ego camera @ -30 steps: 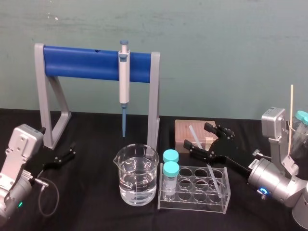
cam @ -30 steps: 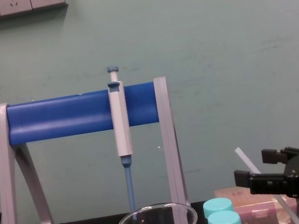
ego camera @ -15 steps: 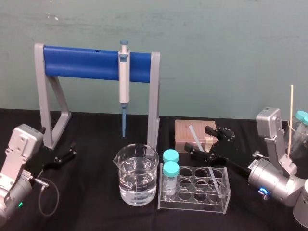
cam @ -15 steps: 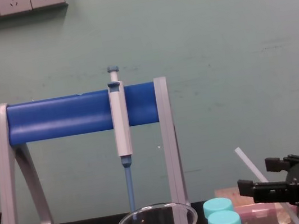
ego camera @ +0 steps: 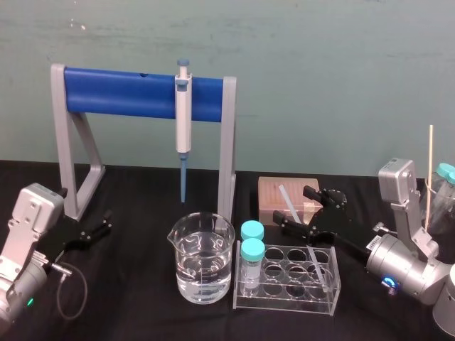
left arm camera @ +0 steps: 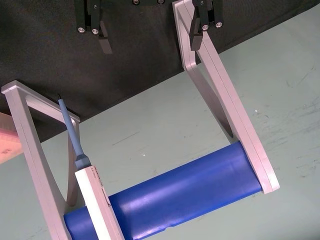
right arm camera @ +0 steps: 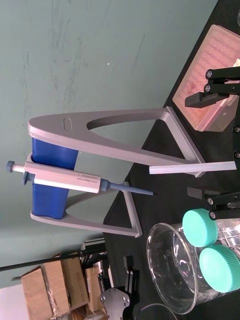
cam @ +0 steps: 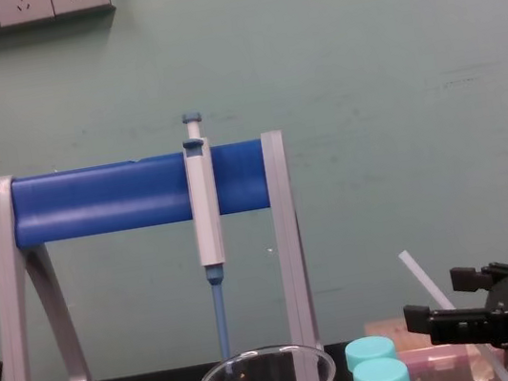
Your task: Pick up the stirring rod with one hand, then place it down.
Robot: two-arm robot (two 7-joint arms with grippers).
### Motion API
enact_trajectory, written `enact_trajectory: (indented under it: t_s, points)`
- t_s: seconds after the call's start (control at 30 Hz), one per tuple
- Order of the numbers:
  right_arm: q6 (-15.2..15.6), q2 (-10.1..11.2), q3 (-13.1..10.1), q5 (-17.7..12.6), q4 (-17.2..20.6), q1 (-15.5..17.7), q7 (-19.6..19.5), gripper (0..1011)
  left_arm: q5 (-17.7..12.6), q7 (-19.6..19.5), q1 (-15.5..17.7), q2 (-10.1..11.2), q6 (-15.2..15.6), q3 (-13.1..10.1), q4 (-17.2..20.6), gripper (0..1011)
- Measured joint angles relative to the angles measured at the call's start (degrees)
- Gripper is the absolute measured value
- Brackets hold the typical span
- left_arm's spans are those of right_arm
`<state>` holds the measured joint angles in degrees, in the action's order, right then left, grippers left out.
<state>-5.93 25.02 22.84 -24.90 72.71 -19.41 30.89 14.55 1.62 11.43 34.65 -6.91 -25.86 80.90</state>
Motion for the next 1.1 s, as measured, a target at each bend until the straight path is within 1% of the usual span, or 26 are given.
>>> enact_trajectory:
  t_s: [0.13,0.37,0.4,0.5,0.53,0.57,0.6,0.63,0.7,0.73,0.8,0.87,0.9,1.0,1.03,1.1]
  points:
    - [-0.03,0.02,0.03,-0.04,0.01,0.01,0.0,1003,0.0,0.0,0.0,0.0,0.0,0.0,0.0,1000]
    - [-0.09,0.05,0.06,-0.11,0.05,0.05,0.01,863,0.0,0.0,0.0,0.0,0.0,0.0,0.0,1000]
    - [-0.09,0.05,0.06,-0.12,0.06,0.05,0.01,820,0.0,0.0,0.0,0.0,0.0,0.0,0.0,1000]
    - [-0.12,0.06,0.06,-0.15,0.07,0.06,0.01,749,0.0,0.0,0.0,0.0,0.0,0.0,0.0,1000]
    - [-0.13,0.06,0.06,-0.17,0.07,0.06,0.01,693,0.0,0.0,0.0,0.0,0.0,0.0,0.0,1000]
    - [-0.13,0.06,0.06,-0.17,0.07,0.06,0.01,693,0.0,0.0,0.0,0.0,0.0,0.0,0.0,1000]
    - [-0.13,0.06,0.06,-0.18,0.07,0.06,0.01,652,0.0,0.0,0.0,0.0,0.0,0.0,0.0,1000]
    - [-0.13,0.06,0.06,-0.18,0.07,0.06,0.01,632,0.0,0.0,0.0,0.0,0.0,0.0,0.0,1000]
    - [-0.14,0.06,0.06,-0.19,0.07,0.07,0.01,552,0.0,0.0,0.0,0.0,0.0,0.0,0.0,1000]
    - [-0.14,0.06,0.06,-0.19,0.07,0.07,0.01,537,0.0,0.0,0.0,0.0,0.0,0.0,0.0,1000]
    - [-0.14,0.06,0.06,-0.18,0.07,0.06,0.01,448,0.0,0.0,0.0,0.0,0.0,0.0,0.0,1000]
    - [-0.14,0.06,0.06,-0.19,0.07,0.06,0.01,408,0.0,0.0,0.0,0.0,0.0,0.0,0.0,1000]
    - [-0.14,0.06,0.06,-0.19,0.07,0.06,0.01,347,0.0,0.0,0.0,0.0,0.0,0.0,0.0,1000]
    - [-0.14,0.06,0.06,-0.19,0.07,0.07,0.01,286,0.0,0.0,0.0,0.0,0.0,0.0,0.0,1000]
    - [-0.14,0.05,0.06,-0.19,0.07,0.07,0.01,226,0.0,0.0,0.0,0.0,0.0,0.0,0.0,1000]
    - [-0.14,0.06,0.06,-0.18,0.07,0.06,0.01,171,0.0,0.0,0.0,0.0,0.0,0.0,0.0,1000]
